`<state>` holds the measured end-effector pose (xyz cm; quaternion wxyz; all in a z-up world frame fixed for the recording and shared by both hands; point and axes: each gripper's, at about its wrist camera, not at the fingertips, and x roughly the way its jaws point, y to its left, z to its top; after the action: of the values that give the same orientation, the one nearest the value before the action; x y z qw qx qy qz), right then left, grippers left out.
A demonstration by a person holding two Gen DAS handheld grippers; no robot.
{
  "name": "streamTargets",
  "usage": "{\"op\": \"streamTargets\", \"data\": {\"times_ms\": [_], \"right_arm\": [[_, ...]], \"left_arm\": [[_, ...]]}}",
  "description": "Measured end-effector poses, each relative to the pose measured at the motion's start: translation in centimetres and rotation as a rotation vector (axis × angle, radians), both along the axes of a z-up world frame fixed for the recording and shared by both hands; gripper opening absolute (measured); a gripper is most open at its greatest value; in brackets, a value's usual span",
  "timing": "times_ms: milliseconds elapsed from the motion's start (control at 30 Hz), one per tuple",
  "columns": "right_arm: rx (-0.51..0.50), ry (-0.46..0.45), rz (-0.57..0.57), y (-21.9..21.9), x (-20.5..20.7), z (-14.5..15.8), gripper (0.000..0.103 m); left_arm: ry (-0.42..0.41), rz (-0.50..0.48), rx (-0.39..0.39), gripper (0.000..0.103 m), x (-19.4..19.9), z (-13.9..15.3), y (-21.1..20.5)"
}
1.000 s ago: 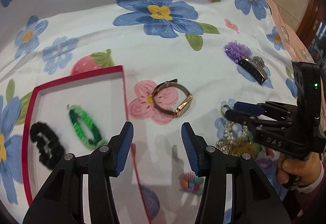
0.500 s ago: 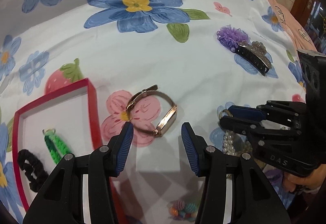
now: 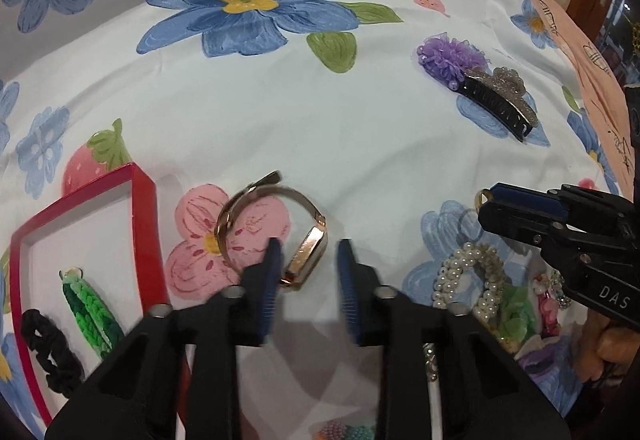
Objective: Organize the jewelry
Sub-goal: 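Grasp the gold watch with the left tool while the right tool grasps the gold ring, then lower the watch and ring into the tray and open both tools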
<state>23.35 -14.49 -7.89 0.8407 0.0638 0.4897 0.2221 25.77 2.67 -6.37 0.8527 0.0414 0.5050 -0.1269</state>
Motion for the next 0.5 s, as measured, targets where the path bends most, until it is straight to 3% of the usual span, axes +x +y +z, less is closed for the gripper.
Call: {"op": "streamTargets", "data": {"times_ms": [33, 100, 200, 500], "right_arm": [[0.005, 0.001, -0.004, -0.2, -0.1, 0.0, 0.023], [0.011, 0.002, -0.010, -0.3, -0.2, 0.1, 0.023], [0.020, -0.003, -0.013, -0.6, -0.6, 0.4, 0.023], [0.039, -0.025, -0.004, -0.7, -2.2, 1.8, 0.023]], "left_arm": [[0.000, -0.001, -0.002, 0.010, 0.0, 0.0, -0.1], [0.002, -0.005, -0.010, 0.007, -0.3, 0.1, -0.3], [-0.008, 0.001, -0.008, 0.007, -0.9, 0.6, -0.3], [-0.079, 0.069, -0.111, 0.007, -4.3, 4.5, 1.4]]}}
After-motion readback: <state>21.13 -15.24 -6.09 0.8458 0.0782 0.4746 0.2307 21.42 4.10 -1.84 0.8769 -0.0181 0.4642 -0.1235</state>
